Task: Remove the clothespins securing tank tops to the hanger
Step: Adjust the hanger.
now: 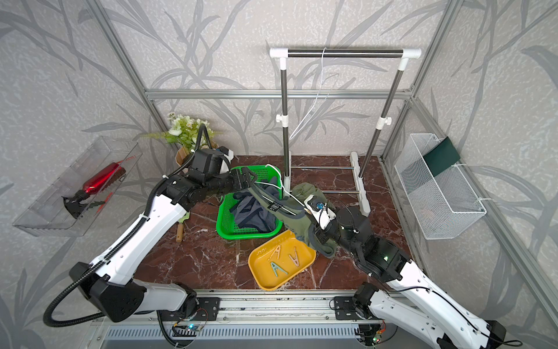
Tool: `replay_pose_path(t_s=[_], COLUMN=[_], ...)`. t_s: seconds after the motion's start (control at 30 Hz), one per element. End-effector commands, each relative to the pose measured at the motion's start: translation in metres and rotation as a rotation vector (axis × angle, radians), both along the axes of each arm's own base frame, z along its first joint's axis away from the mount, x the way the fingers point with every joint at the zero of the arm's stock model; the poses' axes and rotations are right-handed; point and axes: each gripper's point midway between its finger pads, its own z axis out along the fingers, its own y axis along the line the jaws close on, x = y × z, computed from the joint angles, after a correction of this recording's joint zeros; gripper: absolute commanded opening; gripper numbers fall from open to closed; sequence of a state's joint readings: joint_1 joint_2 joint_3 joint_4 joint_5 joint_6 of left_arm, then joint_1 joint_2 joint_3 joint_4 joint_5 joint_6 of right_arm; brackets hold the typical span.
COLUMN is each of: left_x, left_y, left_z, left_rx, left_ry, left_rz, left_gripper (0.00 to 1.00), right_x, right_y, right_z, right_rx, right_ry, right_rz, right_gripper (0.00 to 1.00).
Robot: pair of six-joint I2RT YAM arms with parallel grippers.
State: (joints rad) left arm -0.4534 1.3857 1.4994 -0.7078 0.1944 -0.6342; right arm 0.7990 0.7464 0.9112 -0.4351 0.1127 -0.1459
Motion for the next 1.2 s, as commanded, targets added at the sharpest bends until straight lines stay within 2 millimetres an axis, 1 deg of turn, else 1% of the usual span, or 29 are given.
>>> replay_pose_path(t_s=[0.0, 0.13, 0.2, 0.33, 0.4, 0.5, 0.73, 0.8, 0.93, 1.17], left_x=[0.005, 0.008, 0.009, 0.010, 0.010, 0.012, 0.016, 0.017, 0.018, 0.018], left_y=[-0.012, -0.025, -0.028, -0.035, -0.037, -0.041, -0.057, -0.058, -0.059, -0.060], left_z=[0.011, 0.003, 0.000, 0.002, 0.003, 0.003, -0.003, -0.004, -0.003, -0.008], left_rx=[-0.095, -0.149, -0.161, -0.209, -0.221, -0.243, -0.325, -0.331, -0.340, -0.335], left_ry=[0.019, 0.065, 0.076, 0.083, 0.085, 0.093, 0.135, 0.136, 0.135, 0.153], left_rz=[-0.032, -0.060, -0.067, -0.076, -0.079, -0.086, -0.120, -0.120, -0.119, -0.120], left_gripper=[0.88, 0.88, 0.87, 0.82, 0.76, 0.71, 0.55, 0.49, 0.34, 0.19], right_x=[-0.003, -0.003, -0.003, -0.002, -0.002, -0.003, -0.003, -0.004, -0.005, -0.001], right_y=[0.005, 0.010, 0.013, 0.017, 0.018, 0.019, 0.026, 0.027, 0.029, 0.030], right_z=[0.019, 0.016, 0.014, 0.010, 0.011, 0.013, 0.008, 0.007, 0.003, -0.004], right_rx=[0.080, 0.098, 0.103, 0.097, 0.106, 0.120, 0.127, 0.131, 0.129, 0.117], right_ry=[-0.038, -0.036, -0.032, -0.028, -0.039, -0.051, -0.048, -0.050, -0.044, -0.045], right_rz=[0.025, 0.044, 0.055, 0.068, 0.073, 0.080, 0.111, 0.119, 0.129, 0.120], right_gripper=[0.00, 0.00, 0.00, 0.00, 0.00, 0.00, 0.00, 0.00, 0.00, 0.00])
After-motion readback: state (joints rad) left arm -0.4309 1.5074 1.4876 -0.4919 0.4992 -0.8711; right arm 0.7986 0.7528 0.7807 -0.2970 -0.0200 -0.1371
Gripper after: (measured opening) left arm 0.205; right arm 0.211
